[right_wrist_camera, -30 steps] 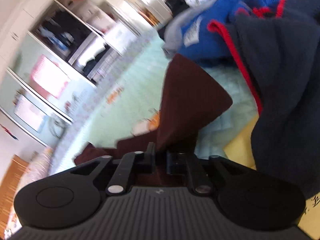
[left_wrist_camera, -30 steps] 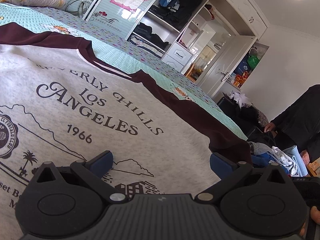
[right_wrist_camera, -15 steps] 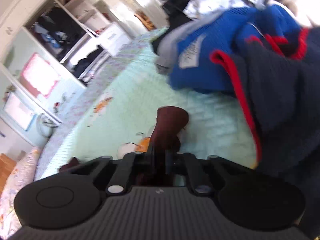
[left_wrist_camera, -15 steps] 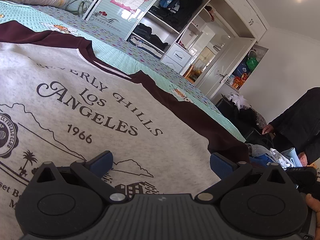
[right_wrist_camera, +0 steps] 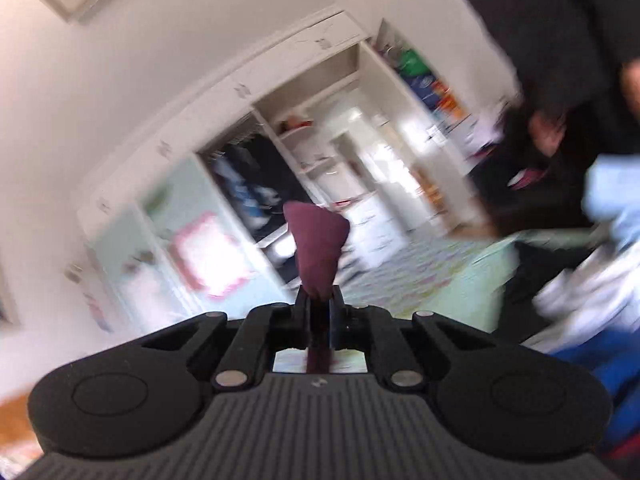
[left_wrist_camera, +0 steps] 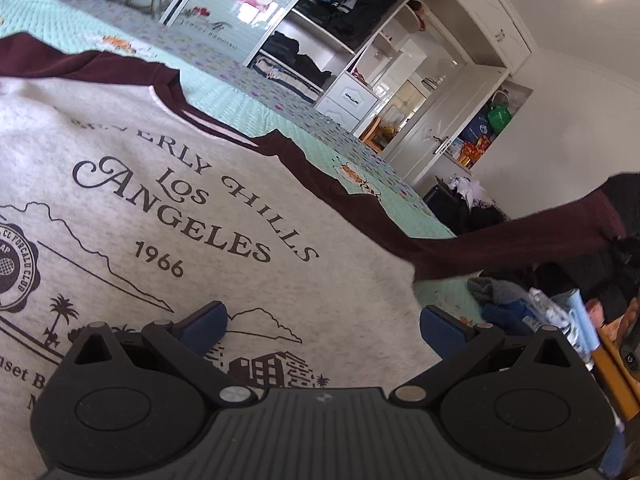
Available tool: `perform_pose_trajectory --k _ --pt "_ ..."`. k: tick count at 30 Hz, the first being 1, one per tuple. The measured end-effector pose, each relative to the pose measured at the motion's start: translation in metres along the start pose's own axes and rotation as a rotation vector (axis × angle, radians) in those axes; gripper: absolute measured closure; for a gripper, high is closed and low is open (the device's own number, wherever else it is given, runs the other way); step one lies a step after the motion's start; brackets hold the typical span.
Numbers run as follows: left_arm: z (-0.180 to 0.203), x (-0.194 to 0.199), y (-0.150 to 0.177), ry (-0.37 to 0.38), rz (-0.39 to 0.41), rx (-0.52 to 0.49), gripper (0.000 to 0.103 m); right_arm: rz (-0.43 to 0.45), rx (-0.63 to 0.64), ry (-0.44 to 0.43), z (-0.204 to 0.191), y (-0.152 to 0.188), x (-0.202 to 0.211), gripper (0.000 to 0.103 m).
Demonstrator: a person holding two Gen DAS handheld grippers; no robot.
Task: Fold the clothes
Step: 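Carry the maroon garment onto the bedspread and lay it down with the right gripper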
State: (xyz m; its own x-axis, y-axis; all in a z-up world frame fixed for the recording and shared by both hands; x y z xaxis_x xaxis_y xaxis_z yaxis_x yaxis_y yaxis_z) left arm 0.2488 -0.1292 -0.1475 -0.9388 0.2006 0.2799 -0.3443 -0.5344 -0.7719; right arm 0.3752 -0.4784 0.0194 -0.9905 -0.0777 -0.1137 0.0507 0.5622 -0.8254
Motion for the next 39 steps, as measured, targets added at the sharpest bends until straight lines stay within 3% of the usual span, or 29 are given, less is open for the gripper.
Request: perform_pose_trajectory --k 2,4,7,9,12,14,16,17,19,21,25,29,30,31,32,33,34,36,37,39 --pt "0.002 -0.001 0.001 -0.011 0.0 -0.015 0.001 -0.092 0.057 0.127 0.047 0.018 -0.011 0.094" --pt "0.001 -0.001 0.002 -0.008 0.003 -0.016 0.001 -0.243 0.088 0.301 0.096 0.048 -0.02 0.093" --pt "-0.002 0.001 0.002 -0.001 0.007 -0.005 0.001 -0.338 -0.015 0.404 0.136 0.074 -0.007 0.096" --pt "-0.003 0.001 0.002 0.0 0.008 -0.004 0.001 -0.333 0.008 0.427 0.133 0.072 0.001 0.094" --pt "0.001 0.0 0.0 0.0 0.011 0.001 0.001 -0.293 0.077 0.479 0.11 0.062 0.009 0.083" --pt "0.001 0.0 0.0 0.003 0.012 0.005 0.001 -0.214 0.102 0.529 0.097 0.048 0.022 0.055" --pt "-0.003 -0.001 0.001 0.002 0.013 0.006 0.001 -0.108 0.083 0.57 0.09 0.036 0.042 0.042" --pt "-0.003 -0.001 0.002 0.002 0.013 0.004 0.001 -0.051 0.054 0.553 0.084 0.031 0.049 0.041" --pt "-0.004 0.0 0.002 0.003 0.013 0.004 0.001 0.04 -0.001 0.431 0.067 0.023 0.064 0.041" --pt "-0.005 -0.001 0.002 0.005 0.014 0.005 0.001 0.015 -0.01 0.235 0.037 0.031 0.057 0.039" --pt "-0.004 0.001 0.002 0.01 0.015 0.01 0.001 -0.364 -0.19 -0.17 -0.025 0.108 -0.009 0.038" --pt "-0.005 0.002 0.002 0.016 0.019 0.017 0.001 -0.688 -0.317 -0.444 -0.073 0.202 -0.047 0.038" --pt "-0.005 0.002 0.002 0.018 0.019 0.018 0.001 -0.792 -0.322 -0.479 -0.08 0.228 -0.054 0.038" --pt "-0.006 0.002 0.002 0.019 0.02 0.02 0.001 -0.885 -0.242 -0.43 -0.077 0.256 -0.058 0.039" --pt "-0.006 0.001 0.002 0.021 0.02 0.021 0.001 -0.94 -0.095 -0.327 -0.07 0.282 -0.06 0.084" --pt "-0.006 0.001 0.001 0.022 0.02 0.022 0.001 -0.947 0.018 -0.268 -0.062 0.297 -0.059 0.103" --pt "-0.006 0.001 0.001 0.024 0.021 0.023 0.001 -0.918 0.022 -0.268 -0.054 0.299 -0.057 0.103" --pt "-0.005 0.001 0.001 0.024 0.022 0.02 0.001 -0.915 -0.125 -0.269 -0.04 0.292 -0.056 0.103" --pt "-0.005 0.001 0.001 0.023 0.022 0.019 0.001 -0.905 -0.183 -0.29 -0.039 0.284 -0.055 0.093" --pt "-0.005 0.001 0.001 0.024 0.023 0.019 0.001 -0.825 -0.239 -0.329 -0.042 0.265 -0.056 0.083"
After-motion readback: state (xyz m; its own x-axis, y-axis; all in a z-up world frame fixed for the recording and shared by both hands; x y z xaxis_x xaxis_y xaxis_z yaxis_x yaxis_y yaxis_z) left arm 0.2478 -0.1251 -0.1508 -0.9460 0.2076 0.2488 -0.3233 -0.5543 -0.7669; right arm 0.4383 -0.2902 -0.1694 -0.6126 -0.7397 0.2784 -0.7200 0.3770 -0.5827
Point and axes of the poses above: each gripper's, at about its wrist camera, not at the fingertips, and x roughly against the way its jaws point, z to its right, y to its underside, the point moved 4 cm from there along -x, roughly the way its jaws point, and after that the axes turned 8 degrees about z, right-handed, at the moved point
